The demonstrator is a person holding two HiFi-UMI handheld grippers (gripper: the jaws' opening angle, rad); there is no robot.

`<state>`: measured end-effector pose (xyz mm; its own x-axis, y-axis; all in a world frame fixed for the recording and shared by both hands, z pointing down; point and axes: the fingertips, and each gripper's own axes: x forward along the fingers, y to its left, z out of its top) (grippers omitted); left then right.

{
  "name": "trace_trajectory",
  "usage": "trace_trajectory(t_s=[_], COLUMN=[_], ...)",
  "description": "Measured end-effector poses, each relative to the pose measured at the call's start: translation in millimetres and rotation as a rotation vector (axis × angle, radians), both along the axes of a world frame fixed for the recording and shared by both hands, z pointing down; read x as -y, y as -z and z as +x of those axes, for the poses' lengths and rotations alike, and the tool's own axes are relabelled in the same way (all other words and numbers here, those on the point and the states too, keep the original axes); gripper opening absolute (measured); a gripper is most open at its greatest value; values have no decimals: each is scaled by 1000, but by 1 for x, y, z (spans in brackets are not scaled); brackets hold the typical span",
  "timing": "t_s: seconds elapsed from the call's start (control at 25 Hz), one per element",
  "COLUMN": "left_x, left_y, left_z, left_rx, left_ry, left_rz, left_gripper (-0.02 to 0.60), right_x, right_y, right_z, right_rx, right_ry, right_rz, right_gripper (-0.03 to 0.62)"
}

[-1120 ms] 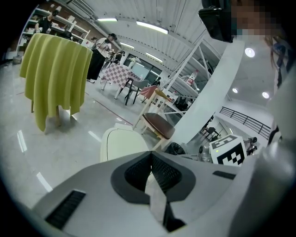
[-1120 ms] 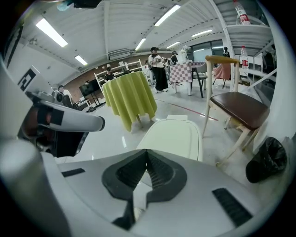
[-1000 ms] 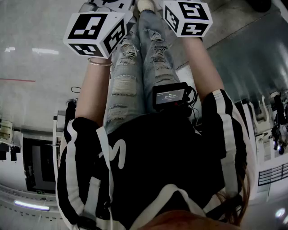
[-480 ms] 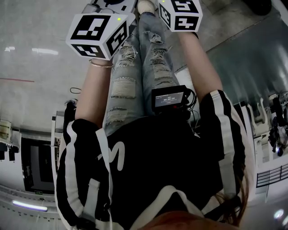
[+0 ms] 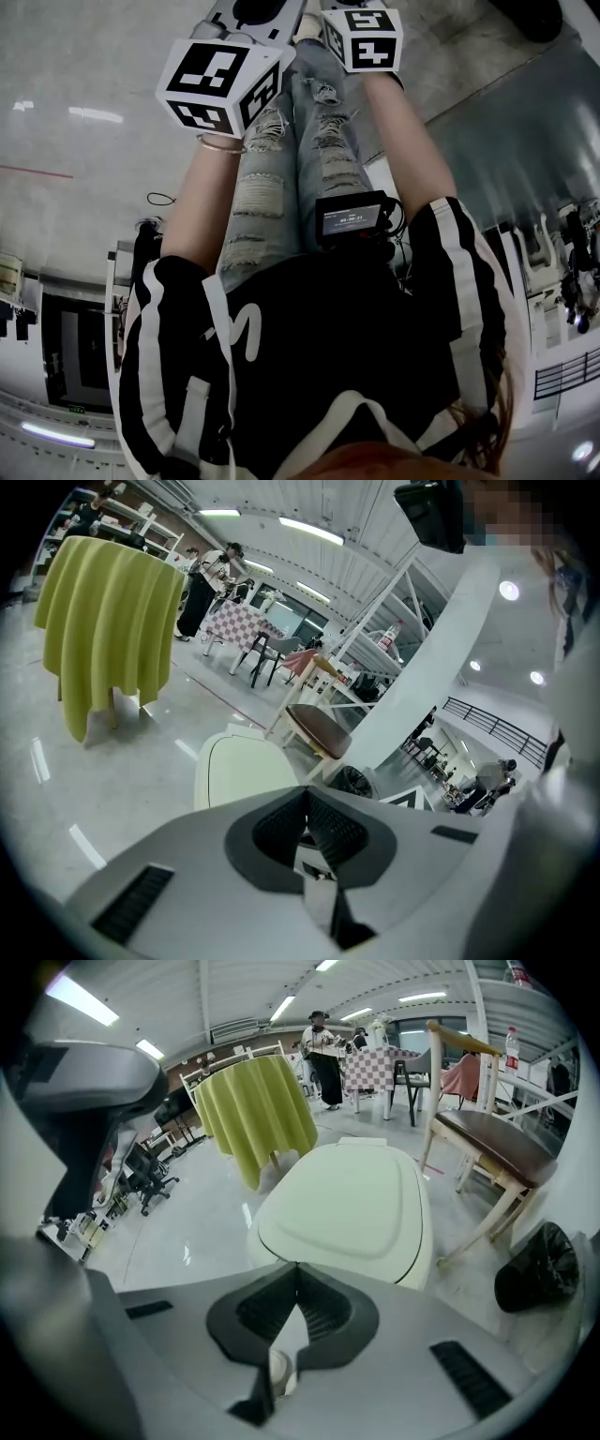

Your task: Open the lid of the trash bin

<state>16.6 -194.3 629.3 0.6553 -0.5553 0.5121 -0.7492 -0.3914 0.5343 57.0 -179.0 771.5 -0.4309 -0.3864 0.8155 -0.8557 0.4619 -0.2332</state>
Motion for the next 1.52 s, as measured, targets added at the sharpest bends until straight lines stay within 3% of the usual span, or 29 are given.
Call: trace_trajectory(t_s=[0.8, 1.32, 1.52], left_x=[-1, -7, -10], left_y=[1, 3, 3], left_z=[7, 9, 5], left_rx=[-14, -12, -7], left_ry=[5, 9, 21], left_rz=[-2, -6, -11], left_gripper=[8, 8, 8], right_x=[-5, -8, -9], right_y=[-15, -21, -22], right_z=[-2, -10, -12], right_rx=[-17, -154, -171], right_ry=[25, 150, 147], right_rz=[-24, -18, -11], right_gripper=[9, 11, 11])
